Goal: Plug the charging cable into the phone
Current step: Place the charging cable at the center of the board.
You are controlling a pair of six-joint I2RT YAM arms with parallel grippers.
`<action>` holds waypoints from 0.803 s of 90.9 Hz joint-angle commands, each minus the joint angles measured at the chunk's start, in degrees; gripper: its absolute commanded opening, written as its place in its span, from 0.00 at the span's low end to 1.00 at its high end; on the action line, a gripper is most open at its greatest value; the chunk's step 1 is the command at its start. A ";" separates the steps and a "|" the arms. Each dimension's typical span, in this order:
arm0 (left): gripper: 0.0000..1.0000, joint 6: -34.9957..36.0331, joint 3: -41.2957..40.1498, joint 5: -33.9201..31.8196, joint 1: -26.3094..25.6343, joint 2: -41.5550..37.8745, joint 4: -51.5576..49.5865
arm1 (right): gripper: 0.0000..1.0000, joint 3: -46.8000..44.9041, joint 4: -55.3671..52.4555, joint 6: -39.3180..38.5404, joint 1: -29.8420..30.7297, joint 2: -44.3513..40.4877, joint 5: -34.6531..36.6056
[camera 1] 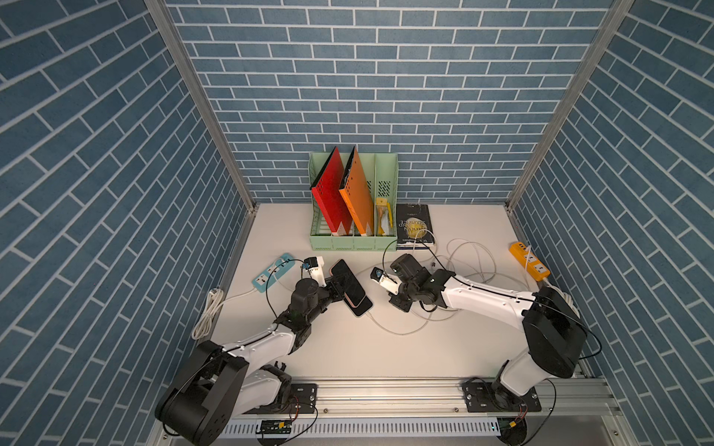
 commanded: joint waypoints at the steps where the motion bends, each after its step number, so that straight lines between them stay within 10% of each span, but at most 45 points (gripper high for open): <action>1: 0.00 0.99 0.29 -1.17 0.44 -0.50 1.54 | 0.00 2.07 0.19 5.40 -1.85 4.83 2.29; 41: 0.00 1.08 0.47 -1.10 0.60 0.11 1.81 | 0.30 5.01 -1.48 7.45 -1.95 9.19 4.15; 73: 0.00 1.09 0.40 -0.93 0.65 -0.07 1.70 | 0.32 4.15 -2.58 7.25 -2.91 10.04 1.74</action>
